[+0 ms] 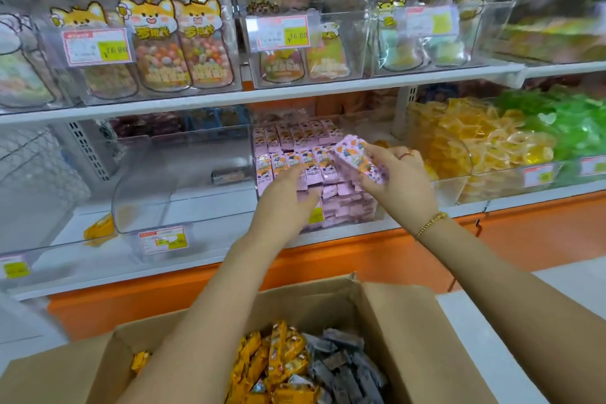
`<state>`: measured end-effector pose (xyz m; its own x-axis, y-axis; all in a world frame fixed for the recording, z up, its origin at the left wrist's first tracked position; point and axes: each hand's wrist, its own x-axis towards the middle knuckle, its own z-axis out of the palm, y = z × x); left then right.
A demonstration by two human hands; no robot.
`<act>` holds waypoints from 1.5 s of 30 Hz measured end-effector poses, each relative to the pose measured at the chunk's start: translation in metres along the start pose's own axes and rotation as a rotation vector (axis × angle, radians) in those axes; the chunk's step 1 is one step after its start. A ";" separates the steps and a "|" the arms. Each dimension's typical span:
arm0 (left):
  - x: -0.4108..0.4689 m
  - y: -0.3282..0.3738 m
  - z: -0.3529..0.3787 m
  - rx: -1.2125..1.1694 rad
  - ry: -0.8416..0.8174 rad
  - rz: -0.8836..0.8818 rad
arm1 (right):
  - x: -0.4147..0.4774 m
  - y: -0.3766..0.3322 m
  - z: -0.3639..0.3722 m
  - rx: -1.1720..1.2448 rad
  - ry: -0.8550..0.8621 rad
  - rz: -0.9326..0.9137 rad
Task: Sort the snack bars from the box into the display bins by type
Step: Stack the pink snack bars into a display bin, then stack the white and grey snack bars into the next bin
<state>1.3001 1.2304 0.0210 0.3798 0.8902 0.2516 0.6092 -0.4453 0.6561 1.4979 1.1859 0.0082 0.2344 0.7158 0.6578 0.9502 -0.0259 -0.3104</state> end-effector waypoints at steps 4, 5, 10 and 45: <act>0.031 -0.010 0.021 0.420 -0.094 0.055 | 0.036 0.015 0.035 -0.170 -0.081 0.065; 0.032 -0.015 0.025 0.473 -0.107 0.037 | 0.041 0.015 0.040 -0.196 -0.081 0.060; 0.028 -0.022 0.029 0.516 -0.112 0.064 | 0.059 0.013 0.064 -0.421 -0.234 0.015; -0.314 -0.234 0.068 0.074 -0.272 -0.724 | -0.263 -0.026 0.103 -0.008 -1.456 0.001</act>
<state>1.0858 1.0487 -0.2597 0.0209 0.9114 -0.4110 0.8121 0.2243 0.5386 1.3901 1.0704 -0.2276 -0.1715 0.7754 -0.6078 0.9524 -0.0274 -0.3037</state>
